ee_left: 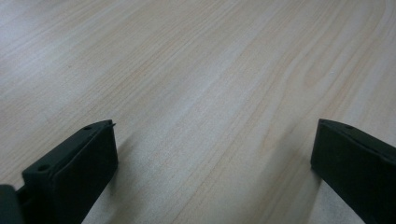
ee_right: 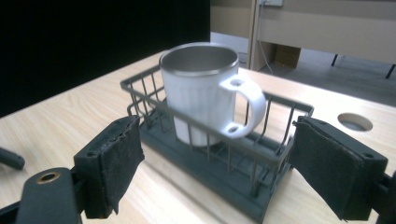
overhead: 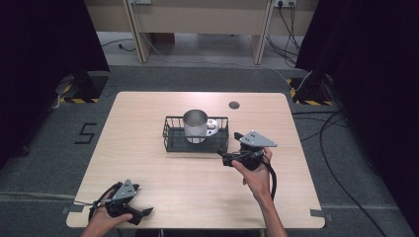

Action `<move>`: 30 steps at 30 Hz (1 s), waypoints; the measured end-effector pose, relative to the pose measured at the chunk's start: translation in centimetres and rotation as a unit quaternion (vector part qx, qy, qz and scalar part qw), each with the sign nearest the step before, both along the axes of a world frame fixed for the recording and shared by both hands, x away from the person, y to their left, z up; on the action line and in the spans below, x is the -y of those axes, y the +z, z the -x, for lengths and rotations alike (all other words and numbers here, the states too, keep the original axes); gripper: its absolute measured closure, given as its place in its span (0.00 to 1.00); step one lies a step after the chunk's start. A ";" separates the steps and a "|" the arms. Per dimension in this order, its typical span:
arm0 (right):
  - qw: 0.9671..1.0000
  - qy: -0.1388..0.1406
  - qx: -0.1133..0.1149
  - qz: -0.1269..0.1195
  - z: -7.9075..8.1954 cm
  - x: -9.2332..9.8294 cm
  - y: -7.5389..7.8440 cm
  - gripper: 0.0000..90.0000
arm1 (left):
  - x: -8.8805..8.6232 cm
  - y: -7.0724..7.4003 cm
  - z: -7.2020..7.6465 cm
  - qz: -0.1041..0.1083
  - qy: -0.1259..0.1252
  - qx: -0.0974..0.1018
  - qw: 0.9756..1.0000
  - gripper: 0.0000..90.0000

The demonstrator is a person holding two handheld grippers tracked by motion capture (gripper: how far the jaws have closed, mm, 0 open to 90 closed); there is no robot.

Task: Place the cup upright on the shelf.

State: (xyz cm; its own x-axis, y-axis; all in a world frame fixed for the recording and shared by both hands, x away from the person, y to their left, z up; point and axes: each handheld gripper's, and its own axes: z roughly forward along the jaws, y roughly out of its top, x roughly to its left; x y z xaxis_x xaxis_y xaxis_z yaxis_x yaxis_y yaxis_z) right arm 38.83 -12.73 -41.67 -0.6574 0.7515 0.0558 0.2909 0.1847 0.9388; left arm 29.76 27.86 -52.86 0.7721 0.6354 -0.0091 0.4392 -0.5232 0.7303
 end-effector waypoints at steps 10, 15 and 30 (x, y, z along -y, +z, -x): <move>1.000 0.001 0.000 0.014 1.5 0.3 -1.3 0.18 | 0.0 0.0 0.0 0.000 0.000 0.000 1.000 0.00; 1.000 -0.004 0.004 0.010 2.8 0.6 -1.9 0.18 | 0.0 0.0 0.0 0.000 0.000 0.000 1.000 0.00; 1.000 0.000 -0.005 0.021 5.6 0.9 -4.4 0.19 | 0.0 0.0 0.0 0.000 0.000 0.000 1.000 0.00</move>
